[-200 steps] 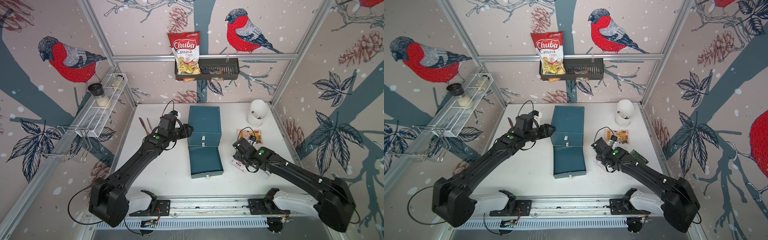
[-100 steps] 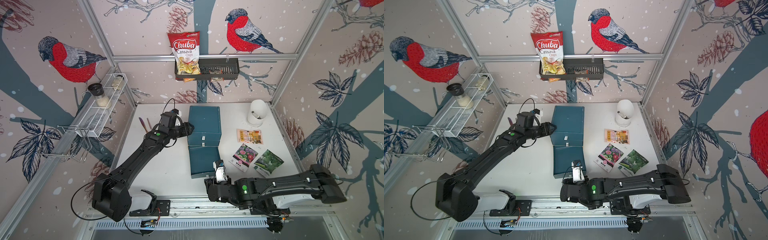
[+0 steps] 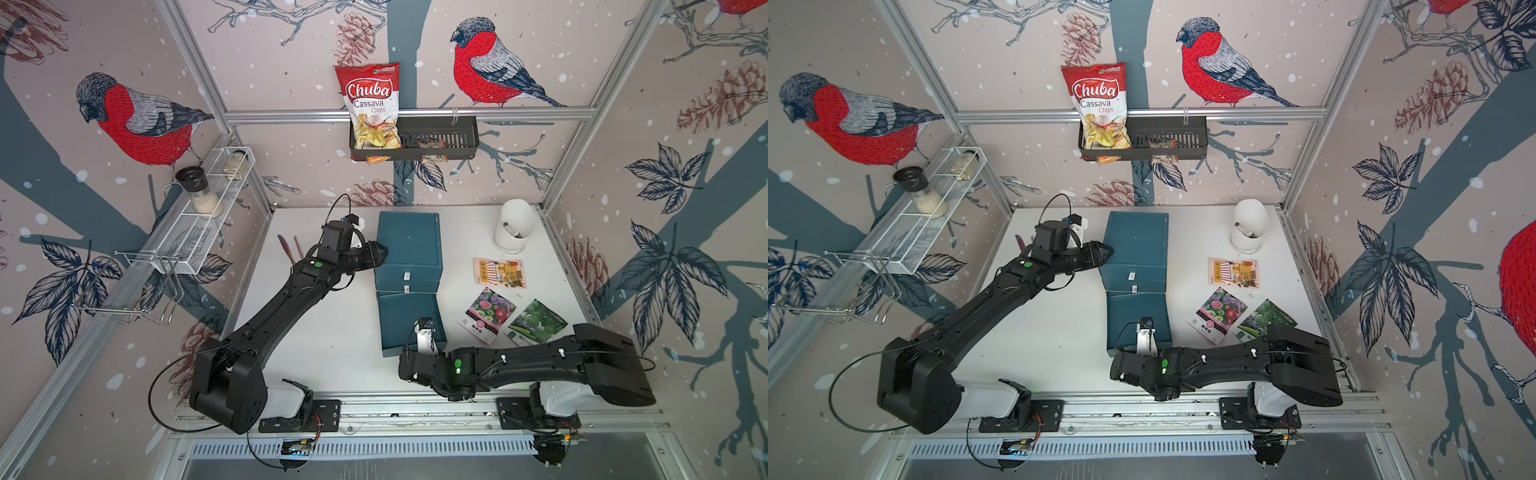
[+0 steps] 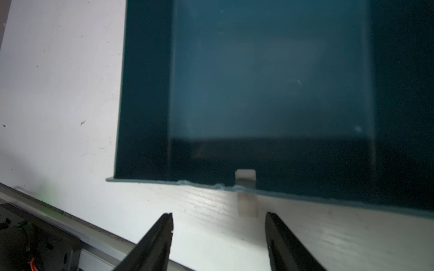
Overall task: Take the seed bags out of the drawer
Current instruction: Close the drawer of the storage box.
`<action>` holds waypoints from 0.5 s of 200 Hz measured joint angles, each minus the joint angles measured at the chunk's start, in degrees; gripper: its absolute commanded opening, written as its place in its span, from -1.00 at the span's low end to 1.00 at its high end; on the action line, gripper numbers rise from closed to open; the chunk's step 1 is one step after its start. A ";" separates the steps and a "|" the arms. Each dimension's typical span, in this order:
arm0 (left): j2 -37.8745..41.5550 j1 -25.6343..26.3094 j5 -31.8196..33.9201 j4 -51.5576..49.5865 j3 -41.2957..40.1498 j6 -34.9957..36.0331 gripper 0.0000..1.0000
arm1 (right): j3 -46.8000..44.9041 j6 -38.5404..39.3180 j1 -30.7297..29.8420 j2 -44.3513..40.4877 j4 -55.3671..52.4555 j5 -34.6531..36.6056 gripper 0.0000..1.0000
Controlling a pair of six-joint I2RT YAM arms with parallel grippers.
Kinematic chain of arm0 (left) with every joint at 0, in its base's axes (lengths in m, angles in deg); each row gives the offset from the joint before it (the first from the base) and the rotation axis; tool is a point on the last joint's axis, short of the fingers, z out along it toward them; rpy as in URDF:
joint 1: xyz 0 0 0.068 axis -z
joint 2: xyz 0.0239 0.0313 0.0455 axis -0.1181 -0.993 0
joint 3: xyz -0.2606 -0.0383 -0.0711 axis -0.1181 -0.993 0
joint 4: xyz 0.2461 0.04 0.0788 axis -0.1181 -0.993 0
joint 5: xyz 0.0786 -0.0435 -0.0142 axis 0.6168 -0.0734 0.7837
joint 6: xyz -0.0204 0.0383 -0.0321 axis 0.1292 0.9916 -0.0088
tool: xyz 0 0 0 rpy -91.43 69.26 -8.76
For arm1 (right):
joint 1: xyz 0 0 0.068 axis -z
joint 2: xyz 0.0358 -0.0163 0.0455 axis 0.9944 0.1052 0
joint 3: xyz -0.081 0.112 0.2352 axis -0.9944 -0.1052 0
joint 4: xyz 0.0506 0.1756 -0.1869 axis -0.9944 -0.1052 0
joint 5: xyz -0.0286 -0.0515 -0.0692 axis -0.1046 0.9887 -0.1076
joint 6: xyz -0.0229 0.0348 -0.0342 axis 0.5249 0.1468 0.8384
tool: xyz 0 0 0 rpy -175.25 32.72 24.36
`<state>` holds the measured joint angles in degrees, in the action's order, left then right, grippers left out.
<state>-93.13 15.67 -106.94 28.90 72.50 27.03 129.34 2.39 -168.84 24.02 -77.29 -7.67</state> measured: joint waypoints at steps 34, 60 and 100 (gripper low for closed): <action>1.86 0.20 0.15 1.11 -2.12 0.50 0.06 | 1.44 2.19 1.92 1.66 2.69 -0.44 0.25; 2.23 0.55 0.11 2.78 -3.21 0.50 0.03 | 2.67 3.69 3.85 3.10 4.07 -0.81 0.21; 2.78 1.42 0.26 5.46 -5.14 0.33 0.01 | 4.79 4.96 6.14 4.94 4.83 -0.68 0.19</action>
<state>-90.36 17.09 -106.68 34.37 67.36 27.36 134.13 7.35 -162.70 28.95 -72.46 -8.35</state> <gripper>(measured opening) 0.506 0.596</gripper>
